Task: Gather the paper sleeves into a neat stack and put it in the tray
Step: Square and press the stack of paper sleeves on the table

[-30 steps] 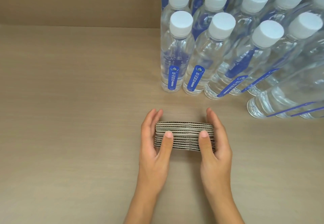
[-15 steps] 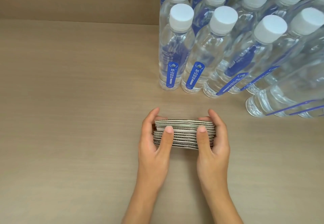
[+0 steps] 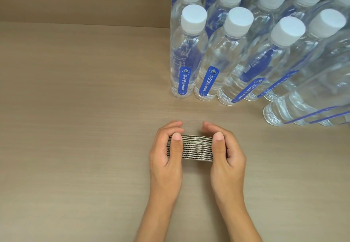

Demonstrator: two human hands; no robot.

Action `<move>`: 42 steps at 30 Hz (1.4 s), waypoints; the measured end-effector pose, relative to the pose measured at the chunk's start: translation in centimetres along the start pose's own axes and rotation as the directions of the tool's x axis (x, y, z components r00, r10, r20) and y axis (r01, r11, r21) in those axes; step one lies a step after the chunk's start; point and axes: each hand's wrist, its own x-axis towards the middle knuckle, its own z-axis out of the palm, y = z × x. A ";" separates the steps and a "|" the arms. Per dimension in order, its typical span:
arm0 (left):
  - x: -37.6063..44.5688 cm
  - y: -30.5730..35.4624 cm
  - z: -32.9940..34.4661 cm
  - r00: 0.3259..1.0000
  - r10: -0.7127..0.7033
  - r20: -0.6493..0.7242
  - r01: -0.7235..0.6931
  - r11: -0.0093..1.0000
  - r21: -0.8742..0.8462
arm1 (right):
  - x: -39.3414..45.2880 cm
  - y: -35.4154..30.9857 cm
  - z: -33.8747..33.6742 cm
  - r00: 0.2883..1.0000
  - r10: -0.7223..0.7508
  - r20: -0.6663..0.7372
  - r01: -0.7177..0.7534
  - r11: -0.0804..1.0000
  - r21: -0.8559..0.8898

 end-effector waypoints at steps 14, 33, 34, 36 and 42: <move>0.5 -0.1 -0.4 1.000 0.002 0.010 -0.003 0.995 0.103 | 0.3 0.4 0.7 0.996 0.005 -0.088 -0.008 0.999 -0.034; 1.1 -1.1 -3.1 0.916 0.129 0.380 -0.217 0.956 0.199 | 1.5 0.5 -1.2 0.968 -0.016 0.250 0.047 0.992 -0.119; 1.1 -1.0 -3.0 0.918 0.121 0.379 -0.210 0.957 0.202 | 1.7 0.3 -1.8 0.942 0.002 0.336 0.049 0.988 -0.143; 1.1 -0.8 -3.1 0.920 0.104 0.377 -0.194 0.958 0.211 | 2.3 -0.1 -2.8 0.872 0.043 0.487 0.080 0.970 -0.230; 1.3 -0.1 -3.2 0.913 0.076 0.400 -0.185 0.952 0.243 | 3.1 -0.5 -3.7 0.838 0.070 0.542 0.126 0.940 -0.316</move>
